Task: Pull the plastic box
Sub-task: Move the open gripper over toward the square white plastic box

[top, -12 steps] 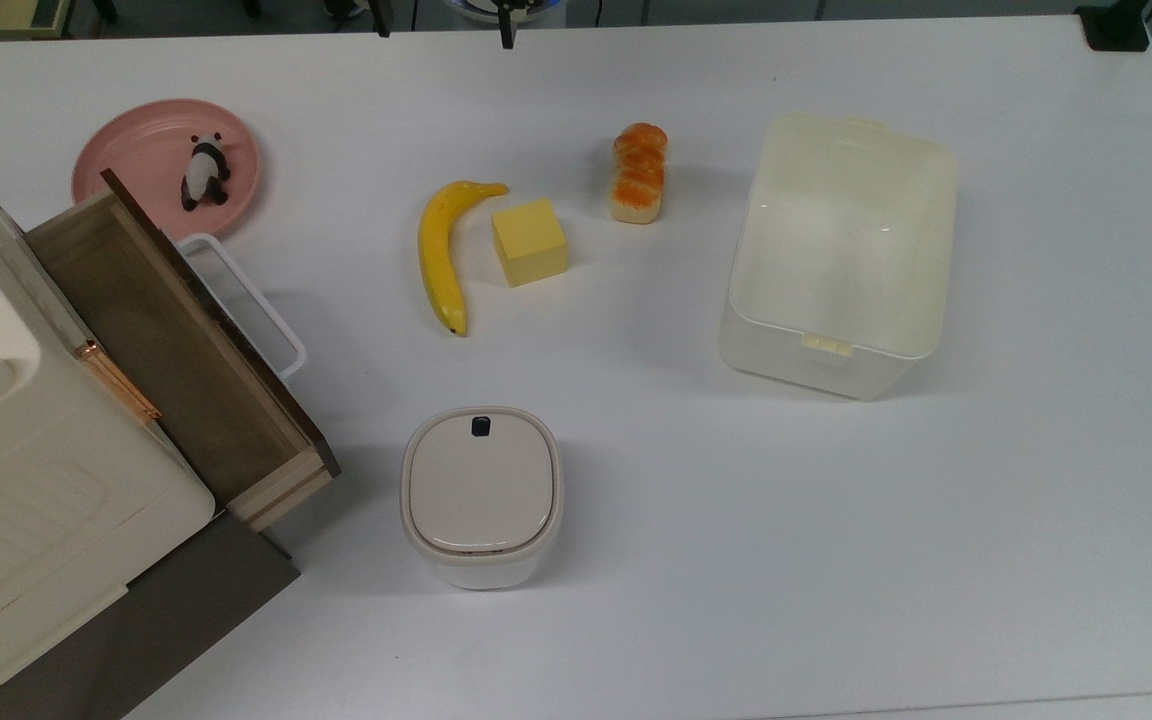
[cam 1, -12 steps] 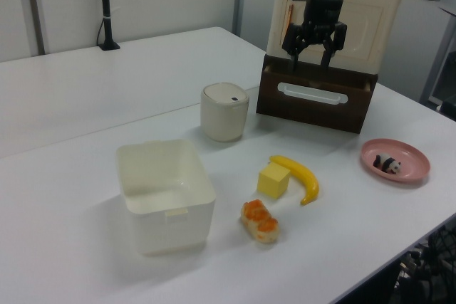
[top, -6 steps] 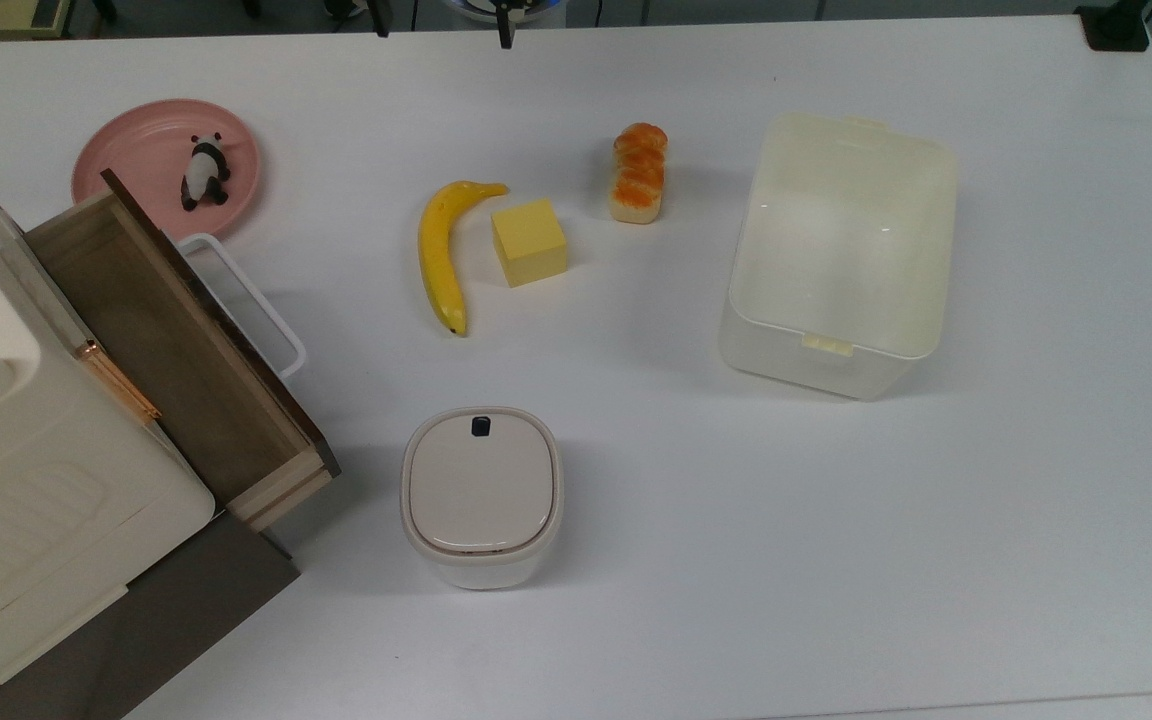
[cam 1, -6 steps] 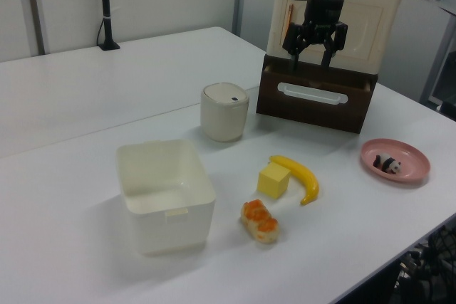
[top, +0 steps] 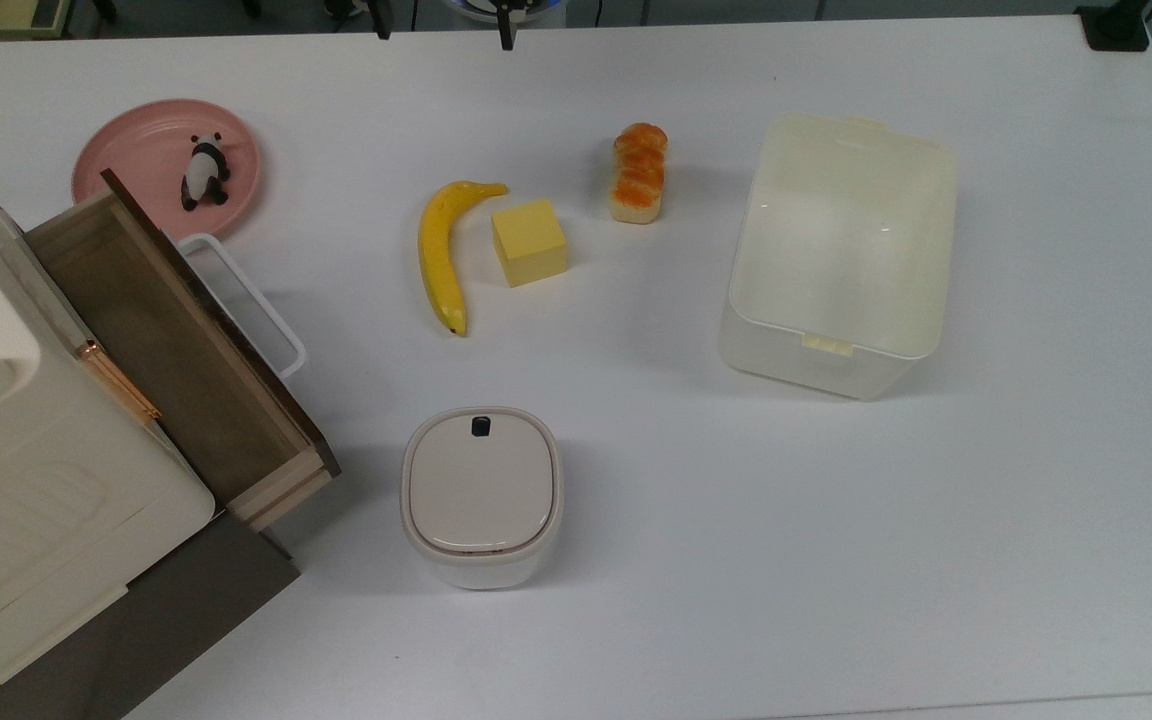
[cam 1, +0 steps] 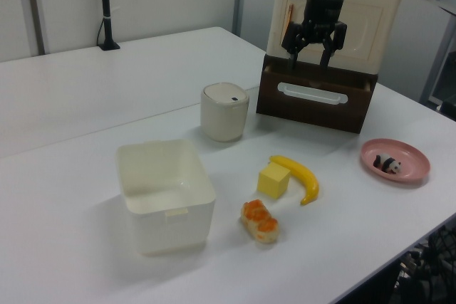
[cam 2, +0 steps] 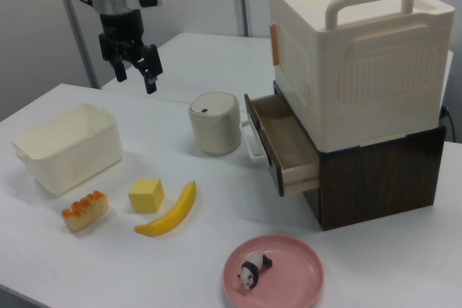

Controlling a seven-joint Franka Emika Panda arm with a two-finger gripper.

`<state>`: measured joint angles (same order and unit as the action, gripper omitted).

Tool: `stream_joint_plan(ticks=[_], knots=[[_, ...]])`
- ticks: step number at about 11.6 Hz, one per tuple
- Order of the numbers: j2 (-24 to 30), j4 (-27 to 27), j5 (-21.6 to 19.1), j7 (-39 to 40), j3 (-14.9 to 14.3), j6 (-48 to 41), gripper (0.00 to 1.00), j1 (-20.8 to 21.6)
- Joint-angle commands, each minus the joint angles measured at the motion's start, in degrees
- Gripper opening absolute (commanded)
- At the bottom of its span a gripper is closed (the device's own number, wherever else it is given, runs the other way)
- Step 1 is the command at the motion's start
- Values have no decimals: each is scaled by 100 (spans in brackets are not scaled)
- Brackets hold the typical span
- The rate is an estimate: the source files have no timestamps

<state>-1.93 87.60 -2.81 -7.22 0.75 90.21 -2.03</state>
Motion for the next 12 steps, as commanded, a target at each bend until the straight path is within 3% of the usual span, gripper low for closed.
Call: stream_joint_plan(ticks=[1,5,7,9,12], knots=[[26,90,-254,115,13,494,100,62],[-123,187,-378,307,478,1331,100,97],[-386,117,-378,746,514,1429,100,420],[-589,108,-343,1587,514,1655,100,798],[-799,108,-343,2896,653,1859,100,1002]])
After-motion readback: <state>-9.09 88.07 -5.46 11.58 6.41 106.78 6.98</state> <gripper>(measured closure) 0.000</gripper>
